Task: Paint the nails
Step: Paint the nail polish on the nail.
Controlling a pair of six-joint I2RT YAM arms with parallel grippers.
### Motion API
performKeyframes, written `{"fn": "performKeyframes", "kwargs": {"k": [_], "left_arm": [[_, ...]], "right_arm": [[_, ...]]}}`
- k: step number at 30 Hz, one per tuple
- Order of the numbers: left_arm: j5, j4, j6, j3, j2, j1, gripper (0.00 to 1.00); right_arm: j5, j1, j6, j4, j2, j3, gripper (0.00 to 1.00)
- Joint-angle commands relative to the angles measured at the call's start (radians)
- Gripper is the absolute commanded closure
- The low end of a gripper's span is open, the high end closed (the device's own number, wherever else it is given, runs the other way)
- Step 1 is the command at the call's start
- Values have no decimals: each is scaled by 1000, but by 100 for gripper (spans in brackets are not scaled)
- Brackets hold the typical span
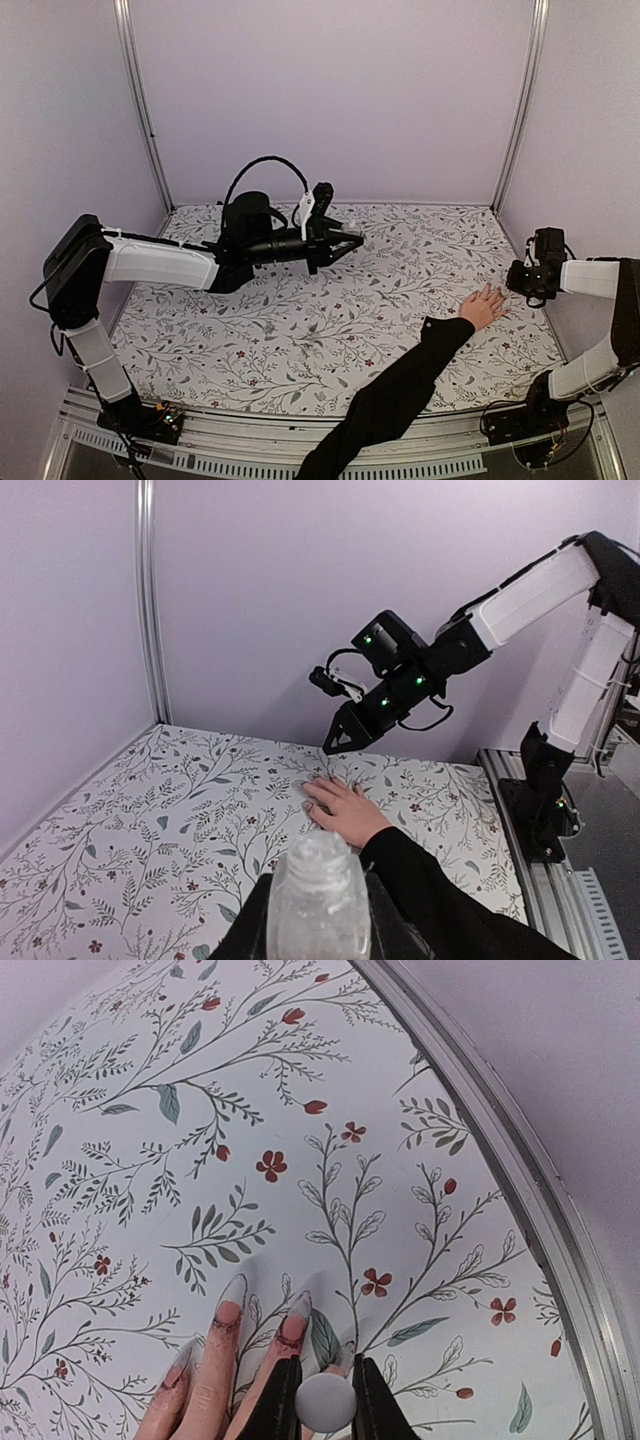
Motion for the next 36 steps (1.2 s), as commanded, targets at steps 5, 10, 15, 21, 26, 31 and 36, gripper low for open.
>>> {"fn": "performKeyframes", "kwargs": {"k": [5, 10, 15, 21, 26, 31, 36], "left_arm": [[-3, 40, -4, -5, 0, 12, 100], [-2, 41, -6, -5, 1, 12, 100], [-2, 43, -6, -6, 1, 10, 100], [-3, 43, -6, -8, 1, 11, 100], [-3, 45, -6, -8, 1, 12, 100], [-4, 44, -6, -8, 1, 11, 100], [-5, 44, -8, -9, 0, 12, 100]], "right_arm": [[12, -4, 11, -19, -8, 2, 100], [20, -4, 9, -26, -7, 6, 100], [14, -4, 10, -14, -1, 3, 100], [16, -4, 10, -5, 10, 1, 100], [22, -4, 13, -1, 17, 1, 100], [30, -4, 15, 2, 21, 4, 100], [33, -4, 15, 4, 23, 4, 100]]}}
